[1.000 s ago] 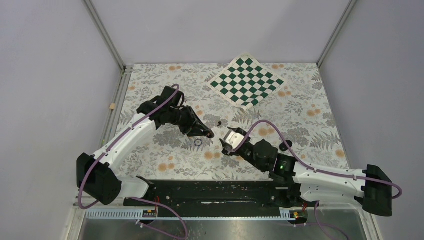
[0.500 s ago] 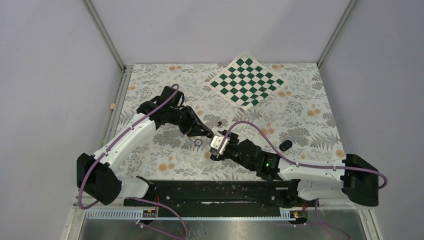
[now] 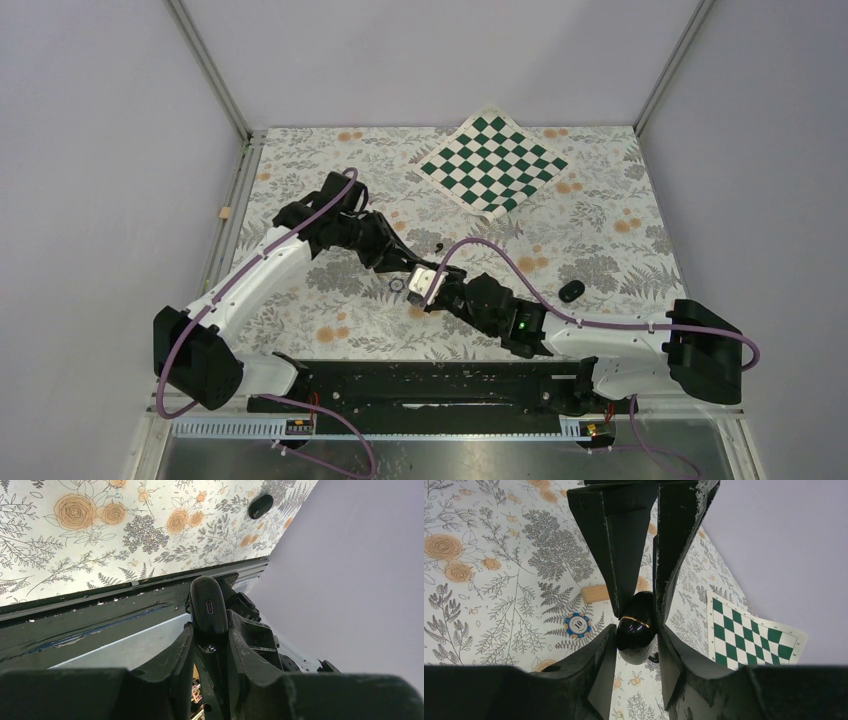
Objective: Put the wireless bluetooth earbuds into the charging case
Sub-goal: Open the charging case to the charging case.
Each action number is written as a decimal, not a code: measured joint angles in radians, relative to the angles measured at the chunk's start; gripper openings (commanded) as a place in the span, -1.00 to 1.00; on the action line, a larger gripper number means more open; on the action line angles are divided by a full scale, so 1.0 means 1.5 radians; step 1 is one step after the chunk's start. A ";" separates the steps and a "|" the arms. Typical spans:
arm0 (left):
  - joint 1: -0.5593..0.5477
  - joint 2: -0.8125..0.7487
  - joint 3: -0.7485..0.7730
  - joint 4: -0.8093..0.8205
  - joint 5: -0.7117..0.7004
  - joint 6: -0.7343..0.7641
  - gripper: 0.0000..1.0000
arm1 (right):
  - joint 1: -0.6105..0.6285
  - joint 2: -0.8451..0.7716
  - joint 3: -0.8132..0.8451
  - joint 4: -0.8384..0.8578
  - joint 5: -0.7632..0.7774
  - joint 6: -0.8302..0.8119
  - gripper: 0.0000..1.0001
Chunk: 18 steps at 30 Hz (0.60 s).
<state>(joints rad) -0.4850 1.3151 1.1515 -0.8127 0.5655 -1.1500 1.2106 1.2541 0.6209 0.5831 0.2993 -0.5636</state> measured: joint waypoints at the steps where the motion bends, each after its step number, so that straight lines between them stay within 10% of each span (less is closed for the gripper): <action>1: 0.000 0.000 0.000 0.000 0.001 0.000 -1.00 | 0.000 0.000 0.000 0.001 0.002 -0.001 -0.19; 6: 0.001 0.000 0.000 0.000 0.004 0.001 -1.00 | 0.000 -0.007 -0.002 -0.002 0.011 -0.012 0.23; 18: 0.006 0.000 0.000 0.017 -0.004 0.003 -1.00 | -0.027 -0.059 -0.019 -0.027 0.021 -0.015 0.30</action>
<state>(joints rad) -0.4755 1.3151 1.1511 -0.7879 0.5602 -1.1450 1.1694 1.1656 0.5922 0.5423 0.3313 -0.5861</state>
